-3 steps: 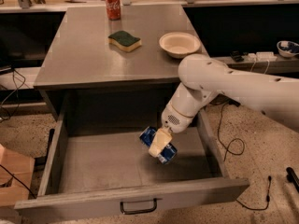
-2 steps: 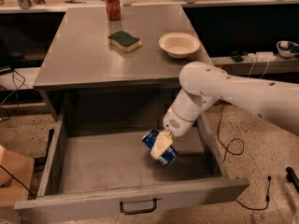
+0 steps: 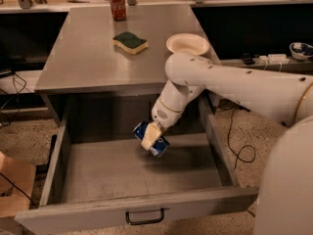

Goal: Place pepsi can into top drawer

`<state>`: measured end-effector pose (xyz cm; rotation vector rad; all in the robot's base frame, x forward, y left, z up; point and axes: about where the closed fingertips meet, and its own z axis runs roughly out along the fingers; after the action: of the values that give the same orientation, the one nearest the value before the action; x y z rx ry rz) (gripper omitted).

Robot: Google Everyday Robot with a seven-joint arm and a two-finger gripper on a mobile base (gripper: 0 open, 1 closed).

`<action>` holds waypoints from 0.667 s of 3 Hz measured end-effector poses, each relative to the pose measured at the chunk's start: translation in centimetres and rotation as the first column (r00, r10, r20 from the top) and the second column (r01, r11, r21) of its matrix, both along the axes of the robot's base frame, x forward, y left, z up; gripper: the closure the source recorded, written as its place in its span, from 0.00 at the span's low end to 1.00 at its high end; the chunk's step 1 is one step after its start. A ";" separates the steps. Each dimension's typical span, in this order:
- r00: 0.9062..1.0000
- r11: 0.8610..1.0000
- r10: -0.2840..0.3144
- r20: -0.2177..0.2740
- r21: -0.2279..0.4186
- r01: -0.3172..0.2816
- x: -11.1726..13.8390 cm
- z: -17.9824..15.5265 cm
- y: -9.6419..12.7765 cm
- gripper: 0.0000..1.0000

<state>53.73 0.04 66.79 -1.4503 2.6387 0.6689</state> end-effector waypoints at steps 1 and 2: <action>1.000 1.000 0.016 0.019 0.011 -0.016 1.0 0.8 1.6 0.05; 1.000 1.000 0.016 0.019 0.011 -0.016 1.0 0.8 1.6 0.00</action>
Offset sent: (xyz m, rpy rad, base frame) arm 0.0102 0.0163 0.0081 0.0109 -0.0194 0.0159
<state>54.75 1.67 67.60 -1.4690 2.6077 0.6661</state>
